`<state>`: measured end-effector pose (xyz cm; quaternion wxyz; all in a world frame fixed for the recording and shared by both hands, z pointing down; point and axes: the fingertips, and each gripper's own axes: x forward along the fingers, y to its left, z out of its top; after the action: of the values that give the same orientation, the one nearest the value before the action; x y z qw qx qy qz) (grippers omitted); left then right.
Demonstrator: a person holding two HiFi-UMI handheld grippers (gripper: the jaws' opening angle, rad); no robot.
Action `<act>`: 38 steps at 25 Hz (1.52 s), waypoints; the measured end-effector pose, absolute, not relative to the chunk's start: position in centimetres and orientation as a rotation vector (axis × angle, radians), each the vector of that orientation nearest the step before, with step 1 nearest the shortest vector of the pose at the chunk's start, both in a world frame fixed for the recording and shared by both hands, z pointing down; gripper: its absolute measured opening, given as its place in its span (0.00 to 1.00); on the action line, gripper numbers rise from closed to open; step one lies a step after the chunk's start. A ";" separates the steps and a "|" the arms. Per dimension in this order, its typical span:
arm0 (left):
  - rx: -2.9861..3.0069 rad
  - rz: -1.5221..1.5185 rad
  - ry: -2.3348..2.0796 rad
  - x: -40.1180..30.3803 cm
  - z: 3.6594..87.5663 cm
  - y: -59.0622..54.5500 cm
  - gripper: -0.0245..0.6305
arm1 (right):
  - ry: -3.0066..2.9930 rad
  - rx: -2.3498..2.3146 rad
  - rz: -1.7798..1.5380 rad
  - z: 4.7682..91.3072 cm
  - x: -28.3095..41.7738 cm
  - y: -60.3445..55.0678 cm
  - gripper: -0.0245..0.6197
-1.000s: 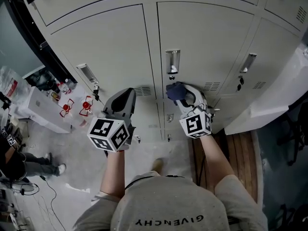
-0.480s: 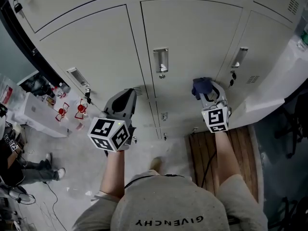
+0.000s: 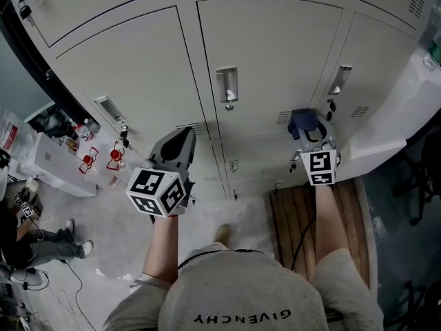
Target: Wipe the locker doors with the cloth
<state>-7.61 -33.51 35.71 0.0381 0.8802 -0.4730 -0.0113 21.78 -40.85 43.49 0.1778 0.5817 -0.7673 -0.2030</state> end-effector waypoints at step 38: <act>2.681 -0.139 -1.583 -11.3 41.3 -28.1 0.04 | -2.536 1.635 -0.095 44.2 14.8 -30.9 0.23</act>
<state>-11.26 -28.14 41.25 0.0124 0.8602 -0.5078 -0.0447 14.80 -30.87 44.23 0.0613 0.5406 -0.8384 -0.0315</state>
